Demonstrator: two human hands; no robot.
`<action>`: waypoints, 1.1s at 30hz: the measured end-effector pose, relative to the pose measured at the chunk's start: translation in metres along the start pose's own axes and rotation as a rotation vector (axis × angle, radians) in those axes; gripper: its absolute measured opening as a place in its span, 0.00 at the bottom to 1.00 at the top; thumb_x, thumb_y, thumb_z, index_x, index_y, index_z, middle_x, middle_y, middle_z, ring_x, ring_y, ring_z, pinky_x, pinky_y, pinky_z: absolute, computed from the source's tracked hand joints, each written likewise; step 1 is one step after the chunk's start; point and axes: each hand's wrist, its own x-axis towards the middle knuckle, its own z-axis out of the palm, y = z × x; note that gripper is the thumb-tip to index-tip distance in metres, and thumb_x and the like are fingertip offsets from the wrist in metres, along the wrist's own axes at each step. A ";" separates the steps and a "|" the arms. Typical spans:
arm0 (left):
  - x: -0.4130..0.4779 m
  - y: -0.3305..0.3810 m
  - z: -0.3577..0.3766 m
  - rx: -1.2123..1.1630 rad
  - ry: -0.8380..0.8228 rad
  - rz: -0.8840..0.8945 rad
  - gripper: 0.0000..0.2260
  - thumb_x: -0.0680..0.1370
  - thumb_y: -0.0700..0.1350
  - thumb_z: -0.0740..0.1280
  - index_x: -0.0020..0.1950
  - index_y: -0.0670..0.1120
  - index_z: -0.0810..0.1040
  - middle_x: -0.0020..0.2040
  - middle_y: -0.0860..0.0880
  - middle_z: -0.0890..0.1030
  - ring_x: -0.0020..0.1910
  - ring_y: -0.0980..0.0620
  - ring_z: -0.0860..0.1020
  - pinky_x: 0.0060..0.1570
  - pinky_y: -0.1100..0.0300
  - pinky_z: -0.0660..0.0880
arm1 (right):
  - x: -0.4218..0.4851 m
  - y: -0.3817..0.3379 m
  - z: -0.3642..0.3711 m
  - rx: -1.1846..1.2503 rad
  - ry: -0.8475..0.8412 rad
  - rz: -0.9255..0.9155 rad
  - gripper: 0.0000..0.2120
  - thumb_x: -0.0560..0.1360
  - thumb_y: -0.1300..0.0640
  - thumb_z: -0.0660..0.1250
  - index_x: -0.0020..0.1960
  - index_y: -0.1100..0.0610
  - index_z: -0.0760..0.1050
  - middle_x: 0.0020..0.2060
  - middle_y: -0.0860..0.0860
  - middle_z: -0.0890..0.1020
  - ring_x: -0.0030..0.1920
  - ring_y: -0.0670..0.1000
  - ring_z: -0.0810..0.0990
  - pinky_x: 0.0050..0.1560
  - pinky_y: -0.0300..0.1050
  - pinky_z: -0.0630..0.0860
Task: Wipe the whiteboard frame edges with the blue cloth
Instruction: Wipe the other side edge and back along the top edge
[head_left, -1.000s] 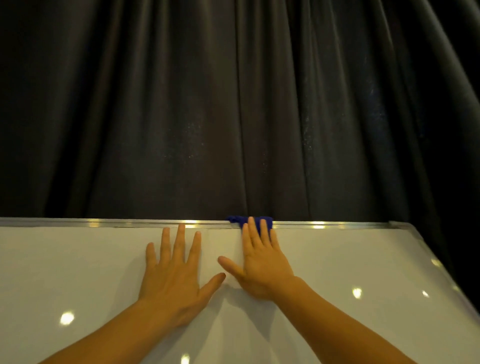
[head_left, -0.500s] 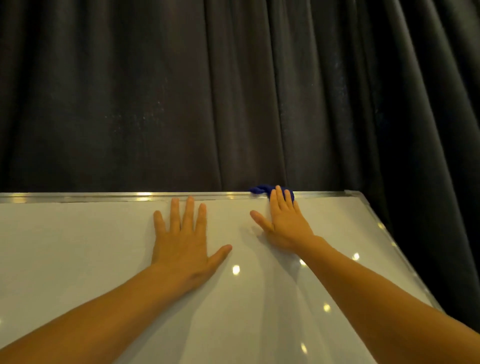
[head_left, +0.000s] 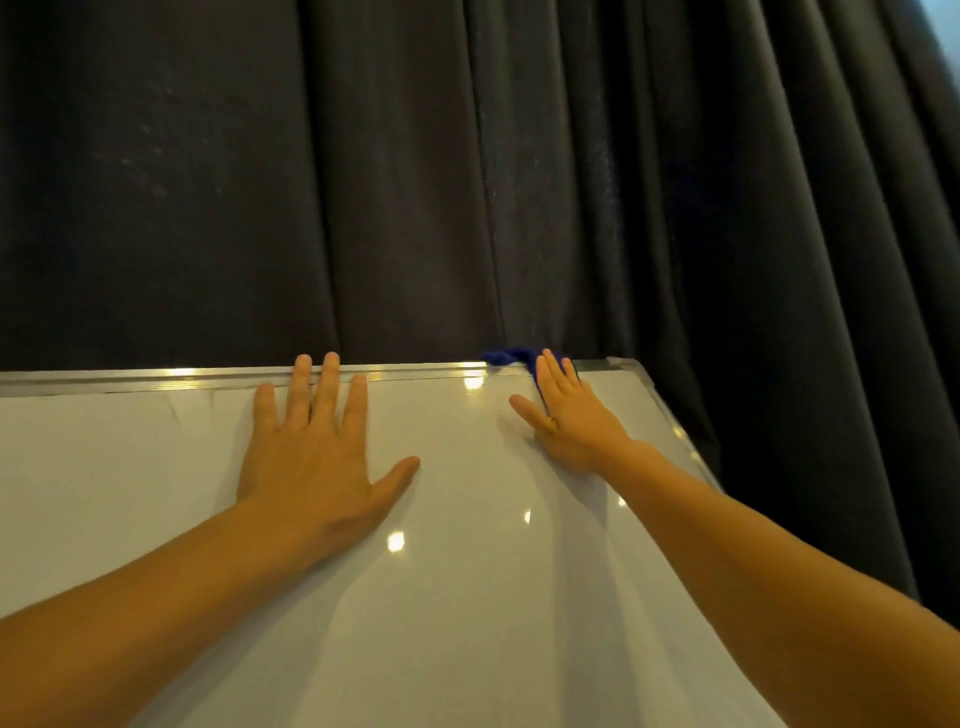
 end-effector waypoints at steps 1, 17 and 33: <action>0.002 0.005 0.001 0.007 -0.004 -0.010 0.48 0.64 0.74 0.29 0.77 0.47 0.35 0.77 0.43 0.33 0.75 0.41 0.32 0.73 0.39 0.39 | 0.005 0.005 0.001 0.018 0.016 0.020 0.41 0.77 0.31 0.47 0.79 0.56 0.39 0.80 0.51 0.41 0.78 0.53 0.38 0.76 0.50 0.41; 0.041 0.140 0.040 0.026 -0.006 -0.033 0.44 0.65 0.77 0.32 0.70 0.51 0.24 0.76 0.44 0.29 0.73 0.37 0.29 0.72 0.36 0.36 | 0.025 0.138 0.002 0.012 0.005 -0.152 0.47 0.70 0.23 0.39 0.79 0.50 0.37 0.79 0.45 0.39 0.78 0.49 0.35 0.74 0.45 0.36; 0.037 0.154 0.036 0.044 -0.018 -0.135 0.47 0.65 0.77 0.36 0.76 0.51 0.31 0.76 0.45 0.30 0.73 0.37 0.30 0.71 0.36 0.34 | 0.015 0.113 -0.003 0.198 -0.073 -0.231 0.39 0.79 0.34 0.49 0.80 0.56 0.41 0.80 0.50 0.43 0.78 0.53 0.37 0.76 0.51 0.42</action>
